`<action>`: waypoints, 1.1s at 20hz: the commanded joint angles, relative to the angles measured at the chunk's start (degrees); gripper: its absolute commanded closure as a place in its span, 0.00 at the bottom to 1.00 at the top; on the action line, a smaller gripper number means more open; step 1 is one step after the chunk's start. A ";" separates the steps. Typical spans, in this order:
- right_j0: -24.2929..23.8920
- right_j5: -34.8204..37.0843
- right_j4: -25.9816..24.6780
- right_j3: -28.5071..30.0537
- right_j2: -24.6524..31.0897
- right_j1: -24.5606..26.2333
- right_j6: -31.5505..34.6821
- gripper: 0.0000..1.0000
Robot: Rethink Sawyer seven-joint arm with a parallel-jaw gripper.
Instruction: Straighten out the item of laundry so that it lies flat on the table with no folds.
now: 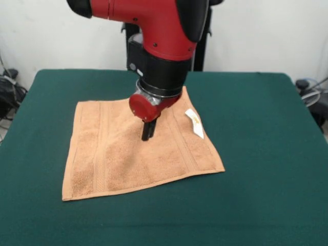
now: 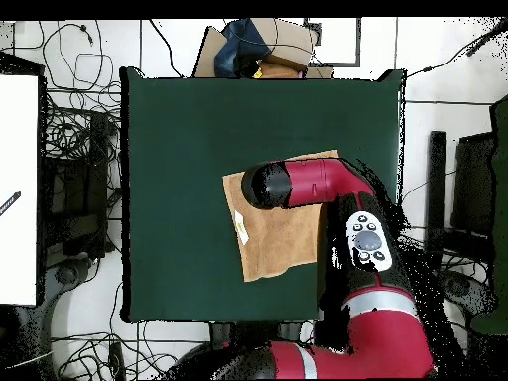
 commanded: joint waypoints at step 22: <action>9.56 -9.28 6.76 7.00 -6.42 5.16 25.26 1.00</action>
